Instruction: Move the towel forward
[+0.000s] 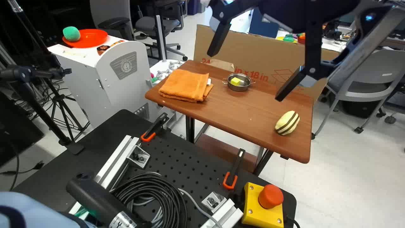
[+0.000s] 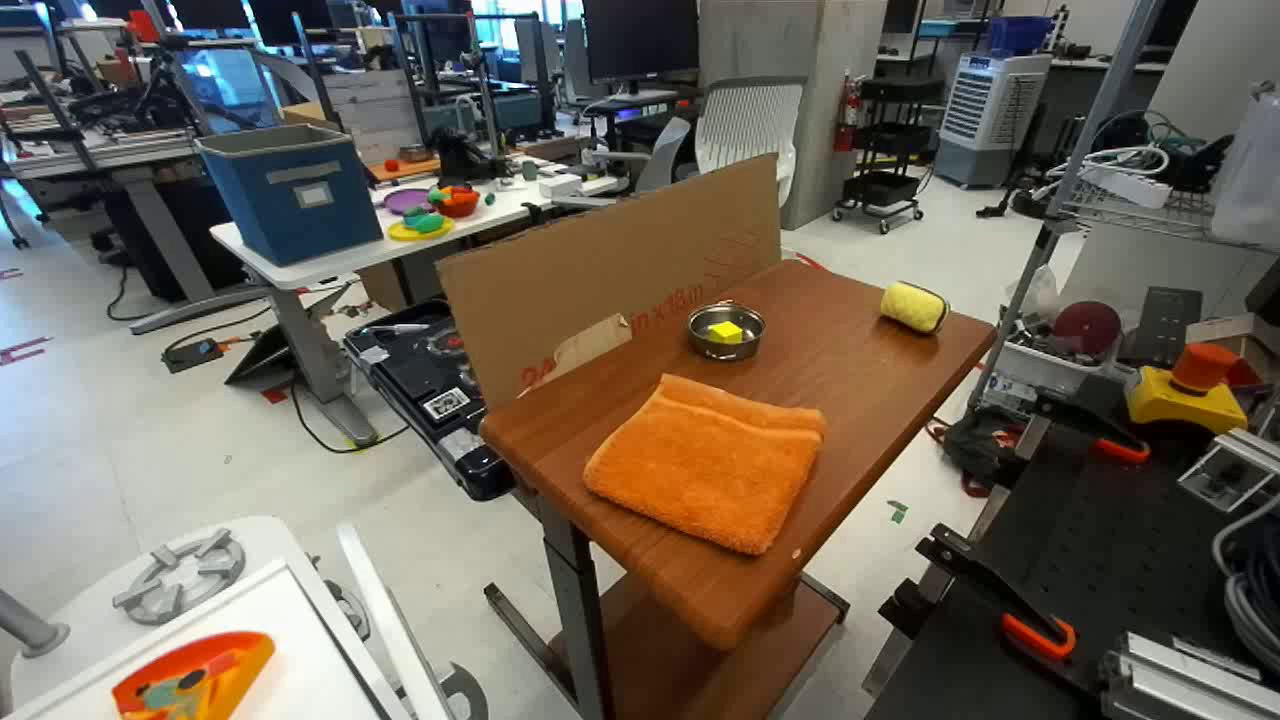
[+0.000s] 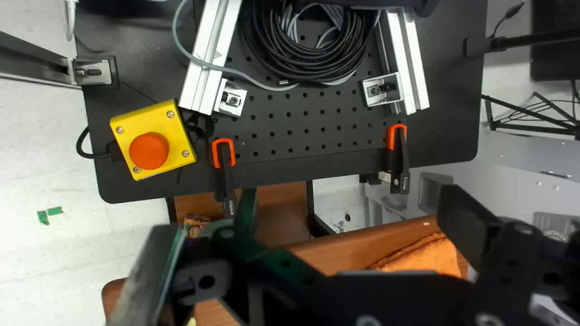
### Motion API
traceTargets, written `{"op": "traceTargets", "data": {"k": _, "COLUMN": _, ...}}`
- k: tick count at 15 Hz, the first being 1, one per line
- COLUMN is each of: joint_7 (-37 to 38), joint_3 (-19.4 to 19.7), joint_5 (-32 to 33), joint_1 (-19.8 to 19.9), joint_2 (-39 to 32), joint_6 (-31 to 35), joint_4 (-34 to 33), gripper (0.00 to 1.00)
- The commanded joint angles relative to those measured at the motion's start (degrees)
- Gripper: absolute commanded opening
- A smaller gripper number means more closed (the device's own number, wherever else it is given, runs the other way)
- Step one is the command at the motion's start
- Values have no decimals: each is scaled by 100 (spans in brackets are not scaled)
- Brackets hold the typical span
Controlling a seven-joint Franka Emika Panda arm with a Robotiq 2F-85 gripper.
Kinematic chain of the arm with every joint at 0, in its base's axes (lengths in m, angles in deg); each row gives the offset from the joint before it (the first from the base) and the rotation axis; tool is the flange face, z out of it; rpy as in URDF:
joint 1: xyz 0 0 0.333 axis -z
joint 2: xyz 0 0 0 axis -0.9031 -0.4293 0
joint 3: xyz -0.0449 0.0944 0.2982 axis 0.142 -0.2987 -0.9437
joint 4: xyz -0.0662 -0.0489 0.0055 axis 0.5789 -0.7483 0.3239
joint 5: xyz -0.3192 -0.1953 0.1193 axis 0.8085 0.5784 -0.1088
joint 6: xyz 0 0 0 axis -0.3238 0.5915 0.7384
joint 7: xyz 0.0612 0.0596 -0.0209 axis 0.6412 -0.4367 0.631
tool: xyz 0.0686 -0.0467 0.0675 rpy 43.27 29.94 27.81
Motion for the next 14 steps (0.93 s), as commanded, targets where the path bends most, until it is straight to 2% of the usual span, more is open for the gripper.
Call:
{"op": "traceTargets", "data": {"k": 1, "joint_7": -62, "joint_3": -102, "joint_5": -61, "joint_1": 114, "joint_2": -29, "joint_6": -14, "joint_4": -12, "gripper": 100}}
{"op": "traceTargets", "data": {"k": 8, "joint_7": -62, "joint_3": -102, "joint_5": -61, "joint_1": 114, "joint_2": -29, "joint_6": -14, "joint_4": -12, "gripper": 100}}
{"op": "traceTargets", "data": {"k": 11, "joint_7": 112, "joint_3": -218, "joint_5": -94, "joint_1": 3, "joint_2": -497, "joint_6": 64, "joint_4": -78, "gripper": 100}}
{"op": "traceTargets", "data": {"k": 14, "joint_7": 441, "joint_3": -598, "joint_5": -493, "joint_1": -345, "joint_2": -1225, "joint_6": 483, "joint_4": -178, "gripper": 100}}
